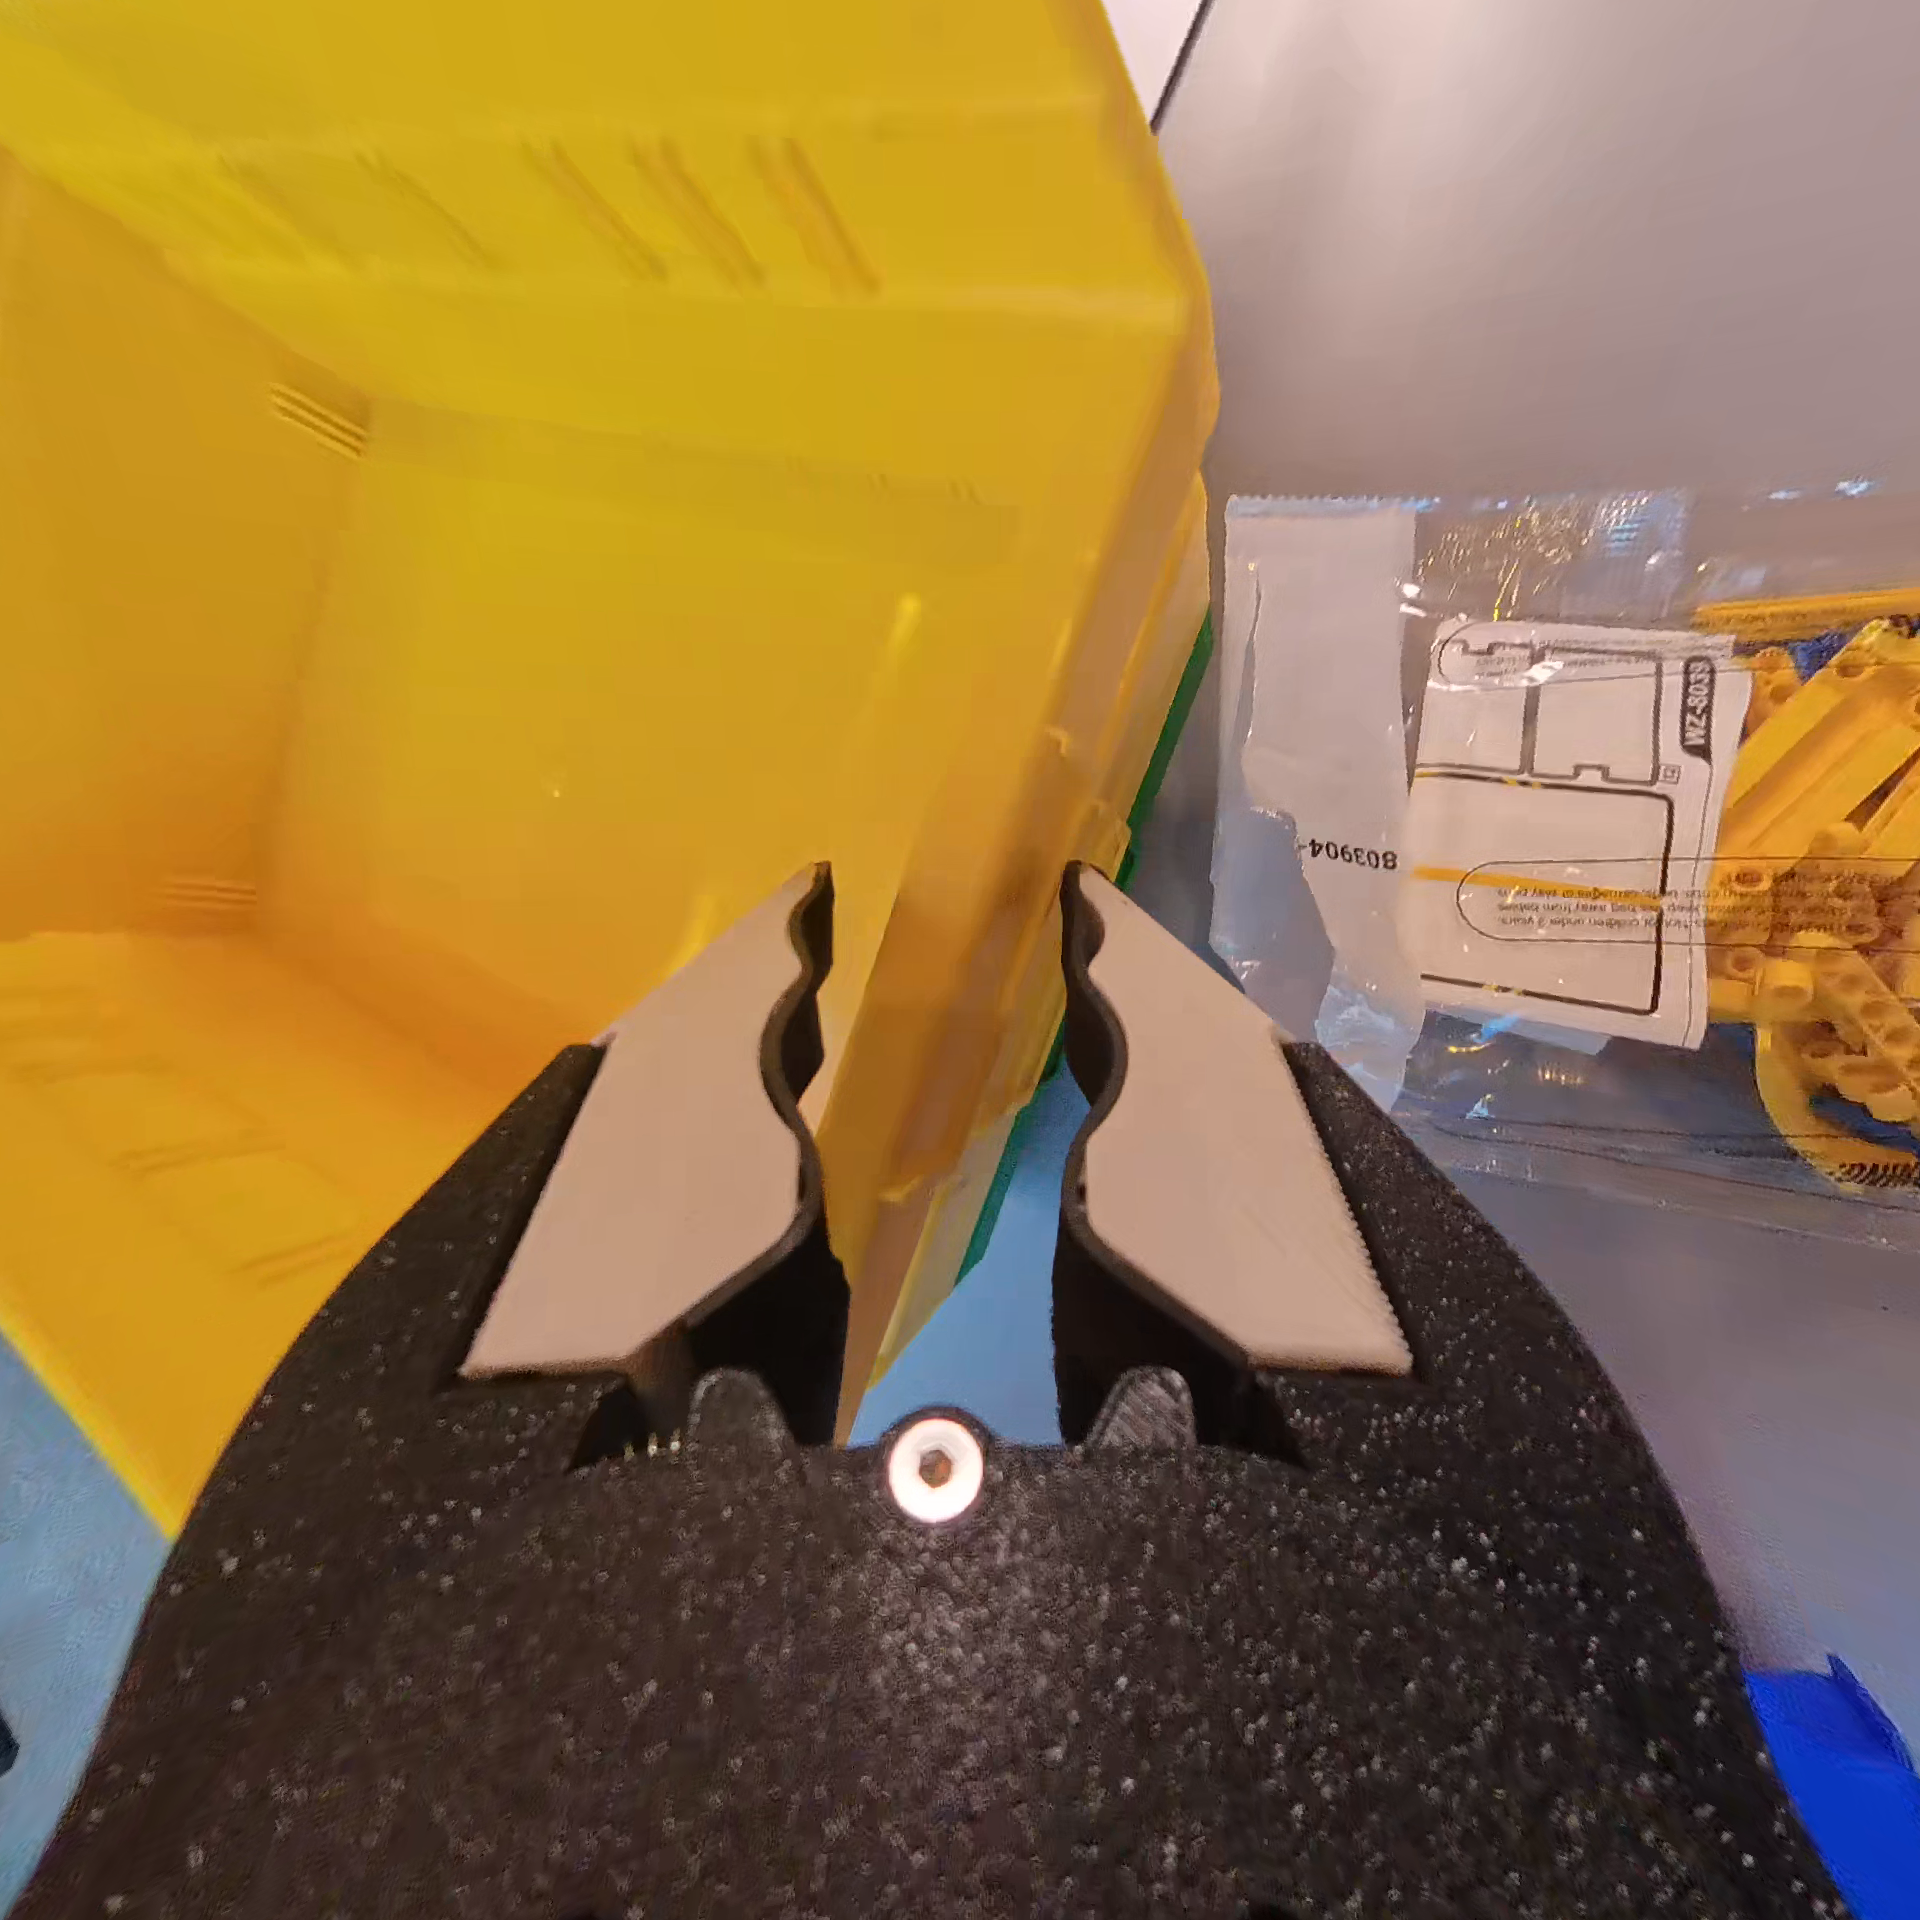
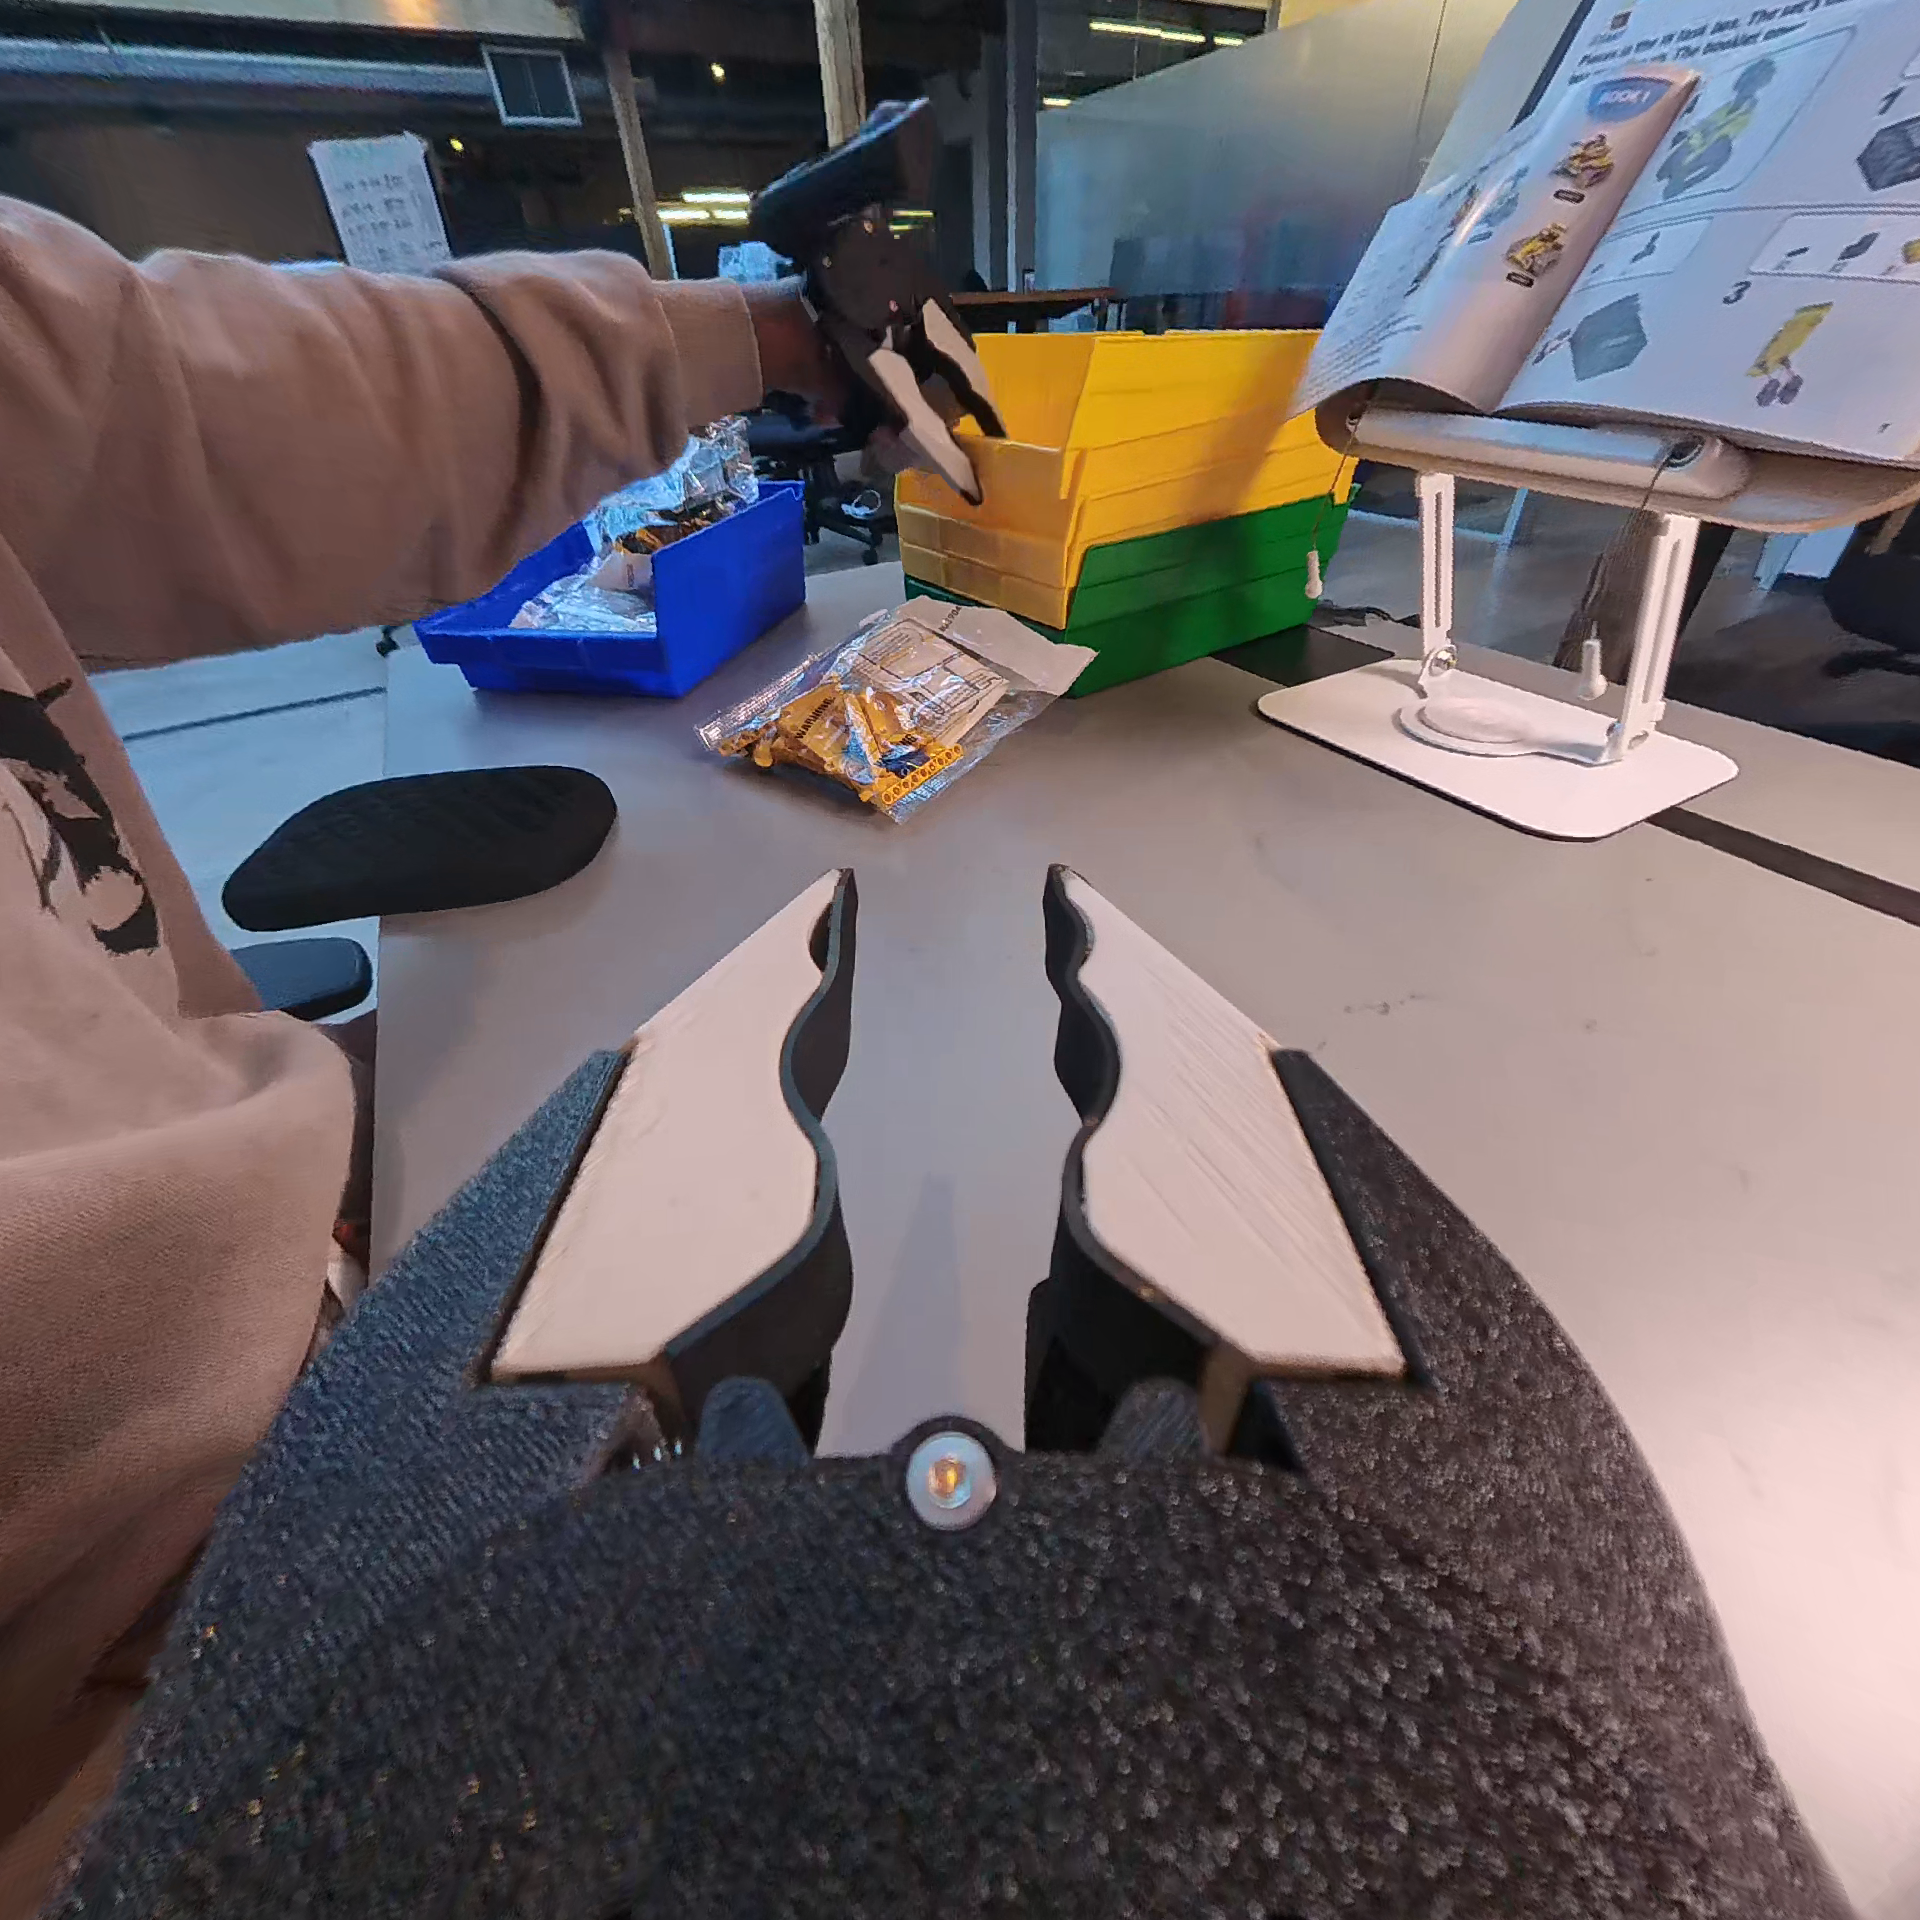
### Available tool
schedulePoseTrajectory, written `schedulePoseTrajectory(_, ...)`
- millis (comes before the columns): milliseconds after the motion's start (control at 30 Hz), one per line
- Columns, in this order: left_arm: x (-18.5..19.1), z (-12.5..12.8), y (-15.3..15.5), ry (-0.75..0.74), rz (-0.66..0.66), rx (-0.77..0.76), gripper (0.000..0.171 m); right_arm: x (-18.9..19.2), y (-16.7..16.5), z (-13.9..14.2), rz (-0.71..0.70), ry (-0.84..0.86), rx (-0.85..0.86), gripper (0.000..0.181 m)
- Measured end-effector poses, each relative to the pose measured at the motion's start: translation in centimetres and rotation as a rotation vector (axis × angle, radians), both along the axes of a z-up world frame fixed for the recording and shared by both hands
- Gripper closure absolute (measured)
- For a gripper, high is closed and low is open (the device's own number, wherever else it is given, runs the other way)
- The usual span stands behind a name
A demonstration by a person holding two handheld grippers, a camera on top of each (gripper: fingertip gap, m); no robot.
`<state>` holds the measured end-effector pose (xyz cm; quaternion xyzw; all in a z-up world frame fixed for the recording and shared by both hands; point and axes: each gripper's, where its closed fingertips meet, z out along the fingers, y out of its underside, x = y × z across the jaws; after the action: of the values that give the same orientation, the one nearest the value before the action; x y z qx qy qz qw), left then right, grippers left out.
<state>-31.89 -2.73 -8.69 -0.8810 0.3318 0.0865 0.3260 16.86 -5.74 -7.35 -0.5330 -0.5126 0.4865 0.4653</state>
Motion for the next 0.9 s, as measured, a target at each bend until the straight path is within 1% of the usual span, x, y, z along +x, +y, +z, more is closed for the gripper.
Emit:
schedulePoseTrajectory(33, -0.1, -0.3, 0.2, 0.013, -0.015, 0.023, 0.126, -0.1, -0.2, -0.1, 0.002, -0.003, 0.011, 0.146)
schedulePoseTrajectory(67, -0.3, -1.0, 0.4, 0.060, -0.040, 0.032, 0.126, -0.2, -0.2, -0.4, 0.004, -0.007, 0.016, 0.146)
schedulePoseTrajectory(100, -0.4, -1.6, 0.4, 0.114, -0.076, 0.013, 0.133, -0.3, -0.3, -0.6, 0.005, -0.014, 0.014, 0.146)
schedulePoseTrajectory(133, -0.1, -1.7, 0.5, 0.098, -0.090, -0.002, 0.136, -0.4, -0.3, -0.9, 0.010, -0.020, 0.007, 0.146)
schedulePoseTrajectory(167, 0.0, -1.8, 0.6, 0.081, -0.089, -0.024, 0.138, -0.5, -0.4, -1.0, 0.014, -0.022, 0.001, 0.146)
schedulePoseTrajectory(267, 0.1, -1.8, 0.6, 0.099, -0.083, -0.051, 0.139, -0.5, -0.6, -0.7, 0.016, -0.015, 0.011, 0.146)
schedulePoseTrajectory(333, 0.0, -1.7, 0.7, 0.106, -0.074, -0.017, 0.138, -0.3, -0.7, -0.5, 0.007, -0.007, 0.025, 0.146)
schedulePoseTrajectory(433, -0.5, -1.4, 0.6, 0.116, -0.005, 0.013, 0.130, 0.0, -0.6, -0.7, 0.008, -0.003, 0.002, 0.147)
schedulePoseTrajectory(467, -0.6, -0.9, 0.1, 0.122, 0.019, 0.018, 0.129, 0.0, -0.5, -0.9, 0.008, -0.005, -0.006, 0.146)
schedulePoseTrajectory(500, -0.1, 0.2, -0.3, 0.086, 0.038, 0.050, 0.127, 0.1, -0.5, -1.0, 0.010, -0.010, -0.008, 0.146)
schedulePoseTrajectory(567, 1.1, 3.8, -1.8, -0.038, 0.073, 0.191, 0.126, 0.2, -0.5, -1.1, 0.009, -0.015, 0.007, 0.146)
schedulePoseTrajectory(600, 1.3, 5.7, -3.1, -0.080, 0.100, 0.264, 0.125, 0.3, -0.3, -1.2, 0.006, -0.013, 0.012, 0.146)
schedulePoseTrajectory(667, 0.0, 8.7, -6.8, -0.108, 0.211, 0.368, 0.126, 0.2, -0.1, -1.4, 0.011, 0.001, -0.004, 0.146)
schedulePoseTrajectory(700, -1.3, 9.7, -9.1, -0.102, 0.281, 0.404, 0.124, 0.1, 0.0, -1.4, 0.022, 0.013, -0.019, 0.146)
schedulePoseTrajectory(767, -5.6, 11.6, -14.7, -0.058, 0.472, 0.481, 0.123, -0.2, 0.0, -1.5, 0.044, 0.016, -0.041, 0.146)
schedulePoseTrajectory(833, -10.6, 12.6, -21.1, -0.033, 0.672, 0.532, 0.120, -0.5, 0.1, -1.2, 0.057, 0.030, -0.039, 0.146)
schedulePoseTrajectory(867, -12.8, 12.5, -24.3, -0.058, 0.771, 0.539, 0.117, -0.6, 0.0, -1.0, 0.067, 0.033, -0.040, 0.146)
schedulePoseTrajectory(900, -14.7, 11.8, -27.4, -0.119, 0.865, 0.528, 0.112, -0.8, -0.1, -1.0, 0.077, 0.033, -0.042, 0.146)
